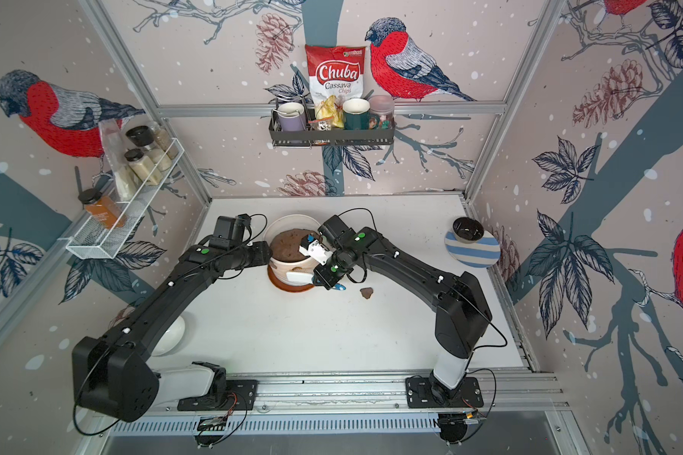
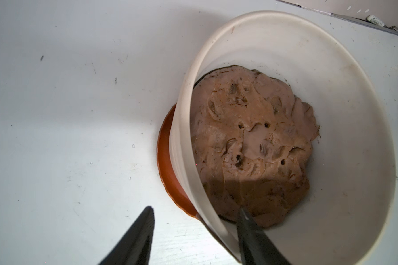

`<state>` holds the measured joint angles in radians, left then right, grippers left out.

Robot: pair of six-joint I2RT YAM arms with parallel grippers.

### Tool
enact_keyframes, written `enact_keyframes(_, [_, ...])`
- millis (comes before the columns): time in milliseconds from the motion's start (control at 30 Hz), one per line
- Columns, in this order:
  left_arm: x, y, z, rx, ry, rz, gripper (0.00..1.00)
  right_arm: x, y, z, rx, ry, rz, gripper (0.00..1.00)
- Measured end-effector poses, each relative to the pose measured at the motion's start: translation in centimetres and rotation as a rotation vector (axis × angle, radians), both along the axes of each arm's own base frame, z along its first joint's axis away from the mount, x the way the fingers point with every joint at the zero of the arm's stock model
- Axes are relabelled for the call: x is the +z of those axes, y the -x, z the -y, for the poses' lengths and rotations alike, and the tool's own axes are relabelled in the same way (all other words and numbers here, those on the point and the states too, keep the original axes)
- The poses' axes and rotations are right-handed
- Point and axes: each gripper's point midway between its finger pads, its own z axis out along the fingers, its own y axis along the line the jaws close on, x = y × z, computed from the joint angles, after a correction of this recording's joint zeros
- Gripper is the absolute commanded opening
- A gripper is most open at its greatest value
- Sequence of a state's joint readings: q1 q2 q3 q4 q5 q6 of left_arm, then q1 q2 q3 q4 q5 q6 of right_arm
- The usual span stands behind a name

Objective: Scrub the dried mud off the ceramic pot
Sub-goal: Brush off the soil from the pot.

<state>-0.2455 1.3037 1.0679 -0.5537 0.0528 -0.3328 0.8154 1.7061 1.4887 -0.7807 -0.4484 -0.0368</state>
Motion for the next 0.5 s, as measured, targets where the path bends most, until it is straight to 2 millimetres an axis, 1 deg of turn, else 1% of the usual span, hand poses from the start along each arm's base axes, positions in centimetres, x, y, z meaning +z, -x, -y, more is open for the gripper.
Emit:
enact_keyframes(133, [-0.1,-0.3,0.1,0.0,0.003,0.018,0.55,0.5,-0.3,2.0,-0.075,-0.061,-0.06,0.0])
enact_keyframes(300, [-0.2,-0.6,0.2,-0.007,0.001,0.029,0.55,0.6,-0.4,4.1,-0.142,-0.089,-0.061,0.0])
enact_keyframes(367, [-0.3,-0.6,0.2,-0.01,0.001,0.03,0.55,0.5,-0.1,5.0,-0.155,-0.094,-0.055,0.0])
enact_keyframes(500, [-0.3,-0.7,0.3,-0.017,0.004,0.034,0.55,-0.2,1.2,6.9,-0.171,-0.086,-0.057,0.0])
